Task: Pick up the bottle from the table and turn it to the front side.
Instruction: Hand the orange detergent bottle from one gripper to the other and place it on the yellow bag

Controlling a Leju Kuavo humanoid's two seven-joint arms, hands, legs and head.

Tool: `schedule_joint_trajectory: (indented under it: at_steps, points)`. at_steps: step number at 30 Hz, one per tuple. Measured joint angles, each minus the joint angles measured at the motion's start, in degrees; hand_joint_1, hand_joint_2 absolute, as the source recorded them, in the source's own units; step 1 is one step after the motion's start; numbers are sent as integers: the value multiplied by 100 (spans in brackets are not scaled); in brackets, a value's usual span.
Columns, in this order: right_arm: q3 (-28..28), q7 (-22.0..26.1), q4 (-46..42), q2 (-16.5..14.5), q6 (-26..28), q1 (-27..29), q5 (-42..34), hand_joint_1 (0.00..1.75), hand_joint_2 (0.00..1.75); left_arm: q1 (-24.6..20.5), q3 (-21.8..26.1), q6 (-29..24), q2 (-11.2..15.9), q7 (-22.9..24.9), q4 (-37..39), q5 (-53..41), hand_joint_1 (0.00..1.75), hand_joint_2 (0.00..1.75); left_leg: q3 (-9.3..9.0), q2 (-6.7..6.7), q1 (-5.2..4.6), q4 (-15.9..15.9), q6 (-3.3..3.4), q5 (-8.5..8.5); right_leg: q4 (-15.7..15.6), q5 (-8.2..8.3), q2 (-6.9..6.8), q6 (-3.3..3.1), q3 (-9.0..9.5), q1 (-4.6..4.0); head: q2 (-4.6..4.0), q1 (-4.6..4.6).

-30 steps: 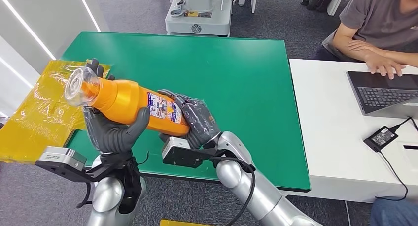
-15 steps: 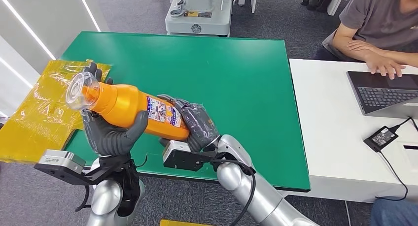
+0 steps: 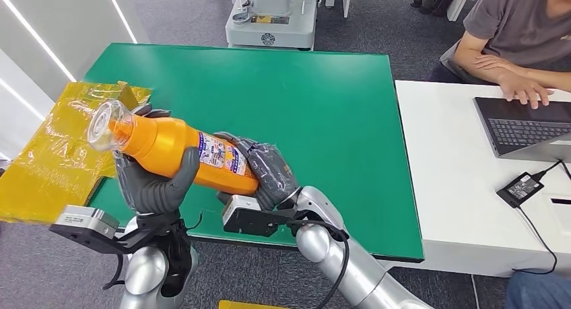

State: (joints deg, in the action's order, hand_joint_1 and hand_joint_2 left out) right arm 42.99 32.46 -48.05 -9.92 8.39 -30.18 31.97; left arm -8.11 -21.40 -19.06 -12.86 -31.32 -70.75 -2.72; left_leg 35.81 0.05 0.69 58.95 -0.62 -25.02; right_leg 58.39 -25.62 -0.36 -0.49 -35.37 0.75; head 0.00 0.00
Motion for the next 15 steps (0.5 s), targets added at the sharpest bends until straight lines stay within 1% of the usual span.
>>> schedule_joint_trajectory:
  at_steps: [9, 10, 11, 12, 14, 15]
  points:
    - [9, -3, -89, 11, 29, 86, 45, 175, 175, -1, 0, 31, -1, -1, 0, -22, 175, 175, 0, 1, 0, 0, 0, 0, 0, 0, 0, 0, -1, 0, 0, 0]
    - [9, -9, -96, 12, 37, 92, 52, 172, 175, -1, 0, 35, -1, 0, 0, -28, 175, 175, 0, 1, 0, 0, 0, 0, 0, 0, 1, 0, -1, 0, 0, 0]
    - [9, -16, -106, 13, 46, 100, 61, 165, 175, -1, 0, 40, -2, -1, 0, -33, 175, 175, 0, 1, 0, 0, 0, 0, 0, 0, 1, 0, -1, 0, 0, 0]
    - [9, -26, -119, 14, 59, 109, 72, 139, 175, -1, 0, 44, -2, -1, 0, -37, 175, 175, 0, 1, 0, 0, 0, 0, 0, 0, 1, 0, -1, 0, 0, 0]
    - [9, -55, -154, 18, 91, 138, 93, 54, 175, -1, 0, 53, -2, 2, 0, -43, 175, 175, 0, 1, 0, 0, 0, 0, 0, 0, 1, 0, -1, 0, 0, 0]
    - [9, -68, -175, 21, 110, 157, 101, 18, 175, -2, 0, 56, -3, 6, 0, -45, 175, 175, 0, 1, 0, 0, 0, 0, 0, 0, 1, 0, -1, 0, 0, 0]
